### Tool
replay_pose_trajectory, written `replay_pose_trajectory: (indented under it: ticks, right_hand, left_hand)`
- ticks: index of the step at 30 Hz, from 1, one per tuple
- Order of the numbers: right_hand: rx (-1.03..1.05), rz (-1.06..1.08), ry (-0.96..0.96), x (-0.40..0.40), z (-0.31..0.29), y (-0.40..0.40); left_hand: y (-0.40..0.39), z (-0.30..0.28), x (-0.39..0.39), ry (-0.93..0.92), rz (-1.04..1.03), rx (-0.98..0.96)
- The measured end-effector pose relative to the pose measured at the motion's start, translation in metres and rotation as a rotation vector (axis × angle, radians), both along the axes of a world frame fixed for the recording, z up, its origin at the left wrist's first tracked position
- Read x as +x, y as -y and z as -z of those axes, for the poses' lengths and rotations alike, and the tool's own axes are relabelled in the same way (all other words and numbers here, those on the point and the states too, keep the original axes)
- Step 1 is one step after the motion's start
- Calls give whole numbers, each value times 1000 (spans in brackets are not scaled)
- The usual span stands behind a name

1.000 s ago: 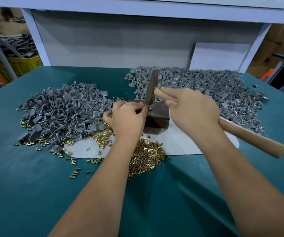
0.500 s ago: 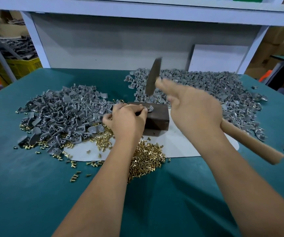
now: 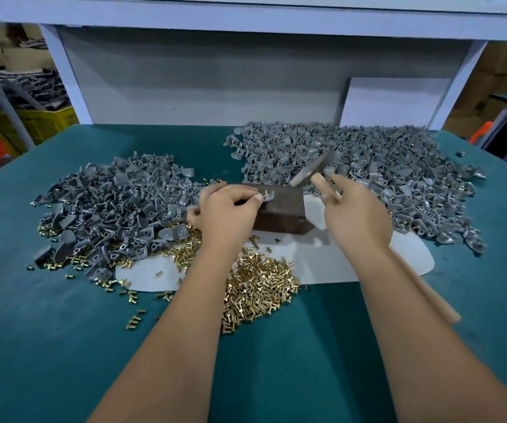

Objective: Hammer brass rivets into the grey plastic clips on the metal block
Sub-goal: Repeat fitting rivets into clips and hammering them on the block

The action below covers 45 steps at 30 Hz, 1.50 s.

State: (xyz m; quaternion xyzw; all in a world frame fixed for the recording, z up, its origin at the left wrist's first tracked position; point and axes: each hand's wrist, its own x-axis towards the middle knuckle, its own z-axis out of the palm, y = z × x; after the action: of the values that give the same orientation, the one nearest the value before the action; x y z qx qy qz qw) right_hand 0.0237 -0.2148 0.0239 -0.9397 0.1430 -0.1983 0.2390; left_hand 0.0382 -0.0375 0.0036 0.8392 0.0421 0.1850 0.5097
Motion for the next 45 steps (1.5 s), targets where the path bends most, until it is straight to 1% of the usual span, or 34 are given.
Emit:
replay_pose_trajectory:
  ticks: [2,5,7,8,9,10,12,14,16,20,24,30,37,45]
  right_hand:
    - [-11,30,-69,3,5,5]
    - [-87,55,-137,3,7,4]
    - [-197,88,-97,2,6,2]
    - [-236,105,-43,2,4,1]
    - [-224,100,36,2,2,-1]
    - [-150,59,115,3,-1,-4]
    - [70,-124,225,4,-6,-18]
    - [172,-325,220,5,-8,-38]
    - [182,-426,169,9,-7,-54]
    - [147,-403,97,19,-9,-59]
    - [139,-404,60,20,-11,-59]
    - [84,-396,50,19,-10,-58]
    - [65,-331,158,17,1,-63]
    - [139,-340,206,15,8,-62]
  left_hand:
    - [0,-1,-2,-1,27,-40]
    - [0,-2,-2,10,62,-108]
    - [-1,-3,-3,17,64,-114]
    - [-1,-3,-4,19,64,-98]
    - [0,-3,-4,21,66,-71]
    - [0,-2,-5,26,69,-38]
    - [0,-1,-4,34,67,16]
    - [-1,0,-3,52,51,61]
    - [-1,1,-2,66,64,71]
    - [-1,1,-1,63,109,40]
    - [0,0,-1,58,84,57]
    - [3,1,-4,52,-17,176]
    - [4,3,-5,27,-56,209]
    - [5,2,-6,14,-73,220]
